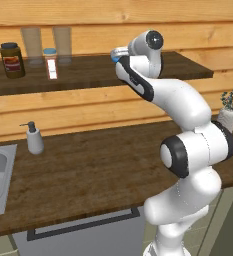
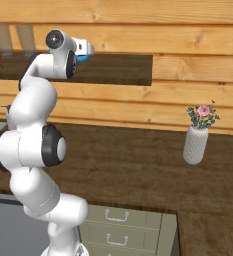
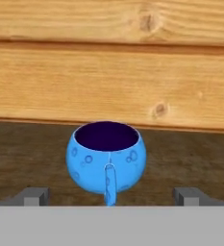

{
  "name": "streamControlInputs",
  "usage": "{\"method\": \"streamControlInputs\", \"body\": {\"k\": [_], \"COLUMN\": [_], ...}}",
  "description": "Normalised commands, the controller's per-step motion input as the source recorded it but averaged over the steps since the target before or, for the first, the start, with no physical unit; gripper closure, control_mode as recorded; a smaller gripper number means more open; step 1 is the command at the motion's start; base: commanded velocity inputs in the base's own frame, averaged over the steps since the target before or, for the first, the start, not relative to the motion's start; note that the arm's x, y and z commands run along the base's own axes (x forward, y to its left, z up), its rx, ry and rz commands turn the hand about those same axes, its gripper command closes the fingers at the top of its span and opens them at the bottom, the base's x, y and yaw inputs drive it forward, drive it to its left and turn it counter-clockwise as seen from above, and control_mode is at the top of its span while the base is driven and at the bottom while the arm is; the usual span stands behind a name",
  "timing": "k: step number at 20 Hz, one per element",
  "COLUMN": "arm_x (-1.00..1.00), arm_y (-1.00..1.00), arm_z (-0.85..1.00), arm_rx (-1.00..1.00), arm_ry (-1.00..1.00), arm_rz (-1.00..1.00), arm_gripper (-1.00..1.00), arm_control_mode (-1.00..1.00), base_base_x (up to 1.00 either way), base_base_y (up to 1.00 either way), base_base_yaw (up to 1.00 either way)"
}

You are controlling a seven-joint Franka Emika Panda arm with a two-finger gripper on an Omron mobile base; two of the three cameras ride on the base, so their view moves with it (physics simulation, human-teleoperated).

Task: Gather all objects into one cabinet and sort the glasses and bowls to opposite sides.

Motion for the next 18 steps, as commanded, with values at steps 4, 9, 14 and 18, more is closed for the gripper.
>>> {"method": "streamControlInputs", "body": {"k": [4, 9, 14, 18], "arm_x": [0.00, 0.11, 0.16, 0.07], "arm_y": [0.00, 0.00, 0.00, 0.00], "arm_z": [-0.20, -0.03, -0.06, -0.08], "arm_rx": [0.00, 0.00, 0.00, 0.00], "arm_ry": [0.00, 0.00, 0.00, 0.00], "arm_rz": [0.00, 0.00, 0.00, 0.00], "arm_gripper": [-1.00, -1.00, -1.00, -1.00], "arm_control_mode": [-1.00, -1.00, -1.00, -1.00], "base_base_x": [0.00, 0.00, 0.00, 0.00], "base_base_y": [0.00, 0.00, 0.00, 0.00], "base_base_yaw": [0.00, 0.00, 0.00, 0.00]}}
